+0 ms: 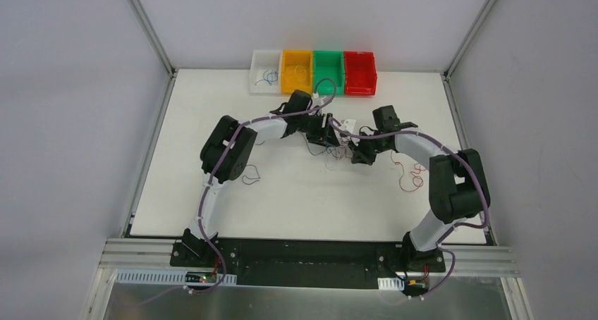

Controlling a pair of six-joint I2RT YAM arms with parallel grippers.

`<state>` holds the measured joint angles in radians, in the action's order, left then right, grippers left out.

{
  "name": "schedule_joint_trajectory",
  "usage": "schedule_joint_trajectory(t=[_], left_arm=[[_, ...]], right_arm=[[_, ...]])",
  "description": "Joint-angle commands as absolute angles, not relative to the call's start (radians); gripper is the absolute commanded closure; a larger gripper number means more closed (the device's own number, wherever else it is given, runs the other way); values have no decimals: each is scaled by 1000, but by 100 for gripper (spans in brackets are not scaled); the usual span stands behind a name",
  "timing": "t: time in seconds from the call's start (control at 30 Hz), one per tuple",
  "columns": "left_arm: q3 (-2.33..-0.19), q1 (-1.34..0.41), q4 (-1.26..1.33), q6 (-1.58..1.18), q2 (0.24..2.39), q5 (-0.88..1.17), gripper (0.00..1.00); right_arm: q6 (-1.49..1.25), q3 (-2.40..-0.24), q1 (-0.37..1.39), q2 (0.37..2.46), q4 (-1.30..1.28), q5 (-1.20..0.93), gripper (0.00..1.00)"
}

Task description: Untangle the cables

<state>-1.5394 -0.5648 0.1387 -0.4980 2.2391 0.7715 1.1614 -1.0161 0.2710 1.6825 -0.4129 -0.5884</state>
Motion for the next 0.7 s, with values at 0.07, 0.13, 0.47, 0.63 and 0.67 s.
schedule_joint_trajectory(t=[0.07, 0.13, 0.47, 0.63, 0.67], left_arm=[[-1566, -530, -40, -469, 2250, 680, 88], [-1513, -477, -48, -502, 2216, 678, 99], [-1266, -194, -140, -389, 2008, 671, 100], [-1224, -50, -218, -290, 1948, 645, 100], [-1217, -27, -225, -282, 1947, 647, 100]], right_arm=[[1155, -1013, 224, 1520, -502, -620, 100], [1189, -1010, 180, 1479, -565, -614, 100], [1316, -1067, -23, 1360, -779, -591, 100], [1330, -1129, -92, 1342, -843, -577, 100], [1338, -1136, -110, 1344, -849, -574, 100]])
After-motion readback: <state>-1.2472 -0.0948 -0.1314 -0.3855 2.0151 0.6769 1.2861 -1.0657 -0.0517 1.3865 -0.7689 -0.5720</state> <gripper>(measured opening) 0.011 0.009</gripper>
